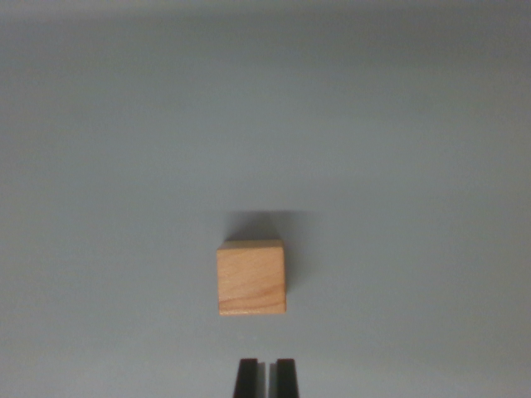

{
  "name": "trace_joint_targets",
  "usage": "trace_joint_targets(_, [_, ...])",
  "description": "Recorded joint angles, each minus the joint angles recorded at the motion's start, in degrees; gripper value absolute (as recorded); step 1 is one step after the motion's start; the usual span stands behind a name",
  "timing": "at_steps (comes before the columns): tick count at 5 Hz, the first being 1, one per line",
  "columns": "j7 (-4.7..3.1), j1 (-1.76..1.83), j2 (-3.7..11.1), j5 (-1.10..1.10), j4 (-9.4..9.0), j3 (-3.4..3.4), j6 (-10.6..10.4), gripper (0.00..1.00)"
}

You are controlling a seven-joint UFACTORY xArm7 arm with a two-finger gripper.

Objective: Push wooden cube

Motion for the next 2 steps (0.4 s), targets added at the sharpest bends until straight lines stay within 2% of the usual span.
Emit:
trace_joint_targets(1, [0.0,0.0,0.0,0.0,0.0,0.0,0.0,0.0])
trace_joint_targets(2, [-0.05,0.07,0.37,-0.15,-2.36,0.06,-2.5,0.0])
